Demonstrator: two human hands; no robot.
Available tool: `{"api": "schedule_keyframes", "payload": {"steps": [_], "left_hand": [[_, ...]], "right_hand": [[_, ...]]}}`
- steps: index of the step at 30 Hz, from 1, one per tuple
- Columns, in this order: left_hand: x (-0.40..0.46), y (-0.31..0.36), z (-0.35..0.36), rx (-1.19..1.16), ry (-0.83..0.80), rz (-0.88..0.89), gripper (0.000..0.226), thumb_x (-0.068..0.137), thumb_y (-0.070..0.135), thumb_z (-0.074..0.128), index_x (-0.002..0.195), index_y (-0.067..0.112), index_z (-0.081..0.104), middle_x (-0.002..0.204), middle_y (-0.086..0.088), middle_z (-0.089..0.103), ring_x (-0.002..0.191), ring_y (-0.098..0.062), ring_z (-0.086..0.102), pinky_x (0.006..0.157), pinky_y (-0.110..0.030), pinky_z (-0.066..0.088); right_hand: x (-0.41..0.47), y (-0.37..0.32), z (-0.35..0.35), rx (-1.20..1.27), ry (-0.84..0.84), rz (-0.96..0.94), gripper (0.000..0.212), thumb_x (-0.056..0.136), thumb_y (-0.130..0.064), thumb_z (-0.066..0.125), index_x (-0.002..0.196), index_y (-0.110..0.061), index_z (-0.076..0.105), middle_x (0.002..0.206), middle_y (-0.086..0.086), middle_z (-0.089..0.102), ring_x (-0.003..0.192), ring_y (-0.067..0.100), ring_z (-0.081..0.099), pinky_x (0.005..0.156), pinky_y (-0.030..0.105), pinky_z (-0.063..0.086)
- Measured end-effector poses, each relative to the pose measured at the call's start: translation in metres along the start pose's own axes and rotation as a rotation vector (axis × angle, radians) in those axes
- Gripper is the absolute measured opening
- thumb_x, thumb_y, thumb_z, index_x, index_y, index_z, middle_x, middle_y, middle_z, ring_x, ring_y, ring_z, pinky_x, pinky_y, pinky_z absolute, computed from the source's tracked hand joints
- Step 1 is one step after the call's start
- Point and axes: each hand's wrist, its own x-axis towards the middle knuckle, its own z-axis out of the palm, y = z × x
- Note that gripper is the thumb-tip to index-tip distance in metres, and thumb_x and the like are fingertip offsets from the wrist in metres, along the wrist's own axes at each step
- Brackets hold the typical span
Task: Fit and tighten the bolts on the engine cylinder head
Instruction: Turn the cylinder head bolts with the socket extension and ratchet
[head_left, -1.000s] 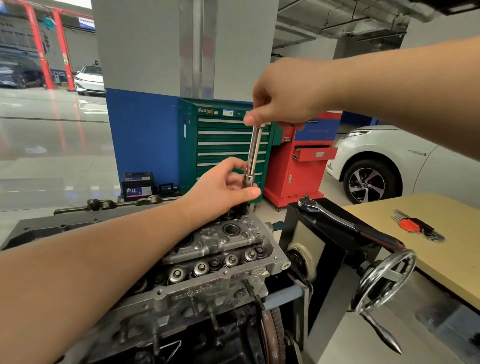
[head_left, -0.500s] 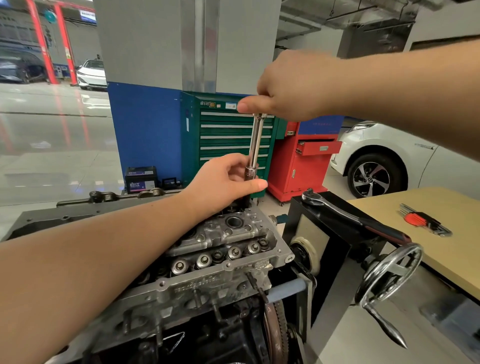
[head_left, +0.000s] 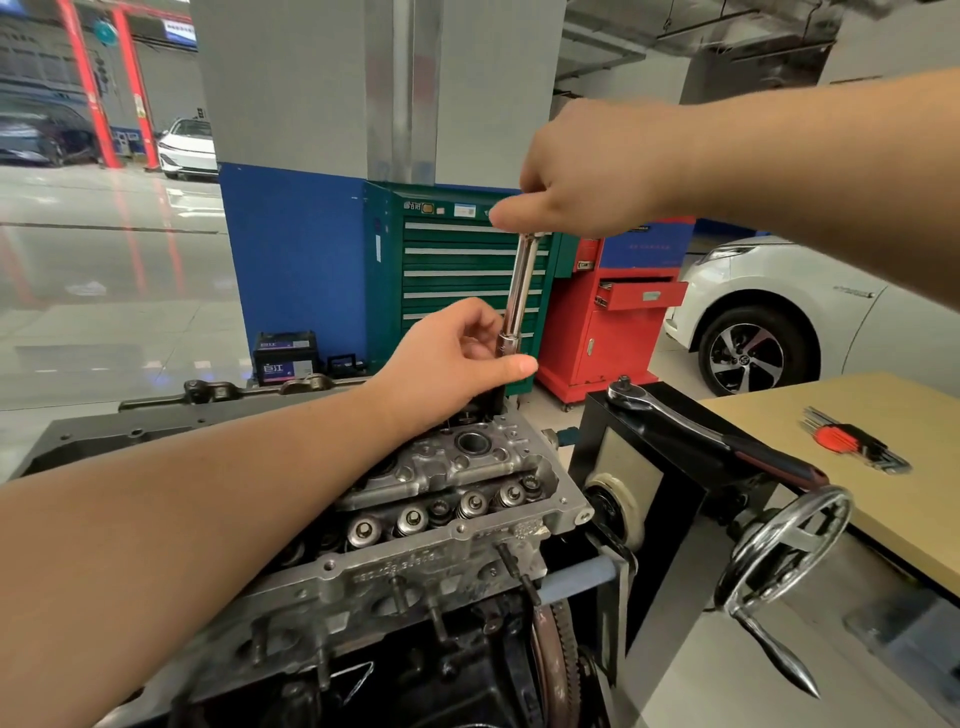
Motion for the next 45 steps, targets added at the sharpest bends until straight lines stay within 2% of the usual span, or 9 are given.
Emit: {"api": "schedule_keyframes", "payload": {"steps": [7,12,19,23,26,29,35,42,45], "left_hand": [[-0.001,0.006,-0.004,0.096,0.004,-0.001,0.024,0.094,0.03,0.078,0.103,0.008,0.072,0.1,-0.017,0.074,0.088,-0.021,0.074,0.093,-0.038,0.057],[-0.005,0.007,-0.002,-0.176,-0.104,-0.034,0.027,0.099,0.018,0.072,0.125,0.015,0.07,0.107,-0.02,0.075,0.096,-0.021,0.078,0.101,-0.05,0.057],[-0.001,0.005,0.0,0.167,0.069,0.032,0.03,0.087,0.038,0.083,0.101,0.016,0.07,0.088,-0.011,0.07,0.066,-0.005,0.057,0.07,-0.012,0.051],[-0.004,0.008,-0.005,-0.19,-0.086,-0.065,0.028,0.099,0.011,0.07,0.126,0.003,0.067,0.101,-0.019,0.077,0.09,-0.023,0.078,0.088,-0.034,0.063],[-0.005,0.008,-0.005,-0.336,-0.128,-0.076,0.024,0.101,0.003,0.065,0.125,0.002,0.066,0.109,-0.025,0.074,0.092,-0.029,0.077,0.091,-0.04,0.063],[-0.004,0.009,-0.001,-0.227,-0.066,-0.046,0.029,0.095,0.02,0.077,0.122,0.015,0.068,0.108,-0.011,0.076,0.092,-0.026,0.077,0.09,-0.037,0.063],[-0.001,0.004,-0.003,0.083,0.069,0.003,0.027,0.086,0.034,0.085,0.104,0.017,0.073,0.089,-0.002,0.073,0.074,-0.004,0.066,0.079,-0.014,0.055],[-0.002,0.001,-0.002,-0.204,-0.067,-0.063,0.038,0.097,0.018,0.074,0.133,0.008,0.066,0.113,-0.01,0.077,0.102,-0.021,0.077,0.102,-0.043,0.058],[0.0,-0.001,-0.001,-0.052,-0.007,-0.029,0.041,0.082,0.04,0.088,0.119,0.031,0.071,0.106,0.017,0.075,0.09,-0.004,0.074,0.088,-0.02,0.057]], "right_hand": [[-0.006,0.008,-0.015,0.363,-0.194,-0.17,0.015,0.099,-0.041,0.063,0.106,-0.029,0.067,0.081,-0.004,0.074,0.069,0.013,0.069,0.071,0.039,0.056],[-0.005,0.004,-0.003,0.11,-0.049,-0.12,0.043,0.101,-0.052,0.053,0.084,-0.013,0.06,0.069,-0.001,0.058,0.065,0.017,0.053,0.057,0.031,0.033],[-0.007,-0.007,0.005,0.312,-0.005,0.047,0.069,0.094,-0.072,0.049,0.065,-0.01,0.054,0.055,0.004,0.05,0.056,0.026,0.048,0.055,0.033,0.035],[-0.015,0.003,0.007,0.698,-0.189,-0.108,0.017,0.105,-0.028,0.058,0.121,-0.025,0.064,0.087,-0.016,0.075,0.085,0.009,0.074,0.07,0.025,0.057],[-0.016,0.005,0.014,0.759,-0.126,-0.141,0.017,0.106,-0.011,0.055,0.118,-0.02,0.062,0.083,-0.017,0.076,0.078,0.006,0.075,0.065,0.021,0.059],[-0.013,0.002,0.015,0.659,-0.073,-0.101,0.005,0.101,-0.025,0.065,0.104,-0.02,0.065,0.077,-0.012,0.077,0.068,0.001,0.072,0.065,0.021,0.051],[-0.007,-0.001,0.009,0.395,-0.04,0.009,0.056,0.087,-0.068,0.064,0.081,-0.012,0.065,0.059,-0.007,0.072,0.052,0.007,0.068,0.06,0.028,0.043],[-0.011,0.01,0.003,0.471,-0.098,-0.15,0.01,0.099,-0.032,0.066,0.105,-0.024,0.067,0.077,-0.012,0.078,0.072,0.002,0.073,0.075,0.033,0.058],[-0.008,0.006,0.007,0.271,-0.072,-0.042,0.047,0.099,-0.058,0.054,0.082,-0.017,0.068,0.06,-0.004,0.072,0.053,0.009,0.067,0.057,0.03,0.043]]}}
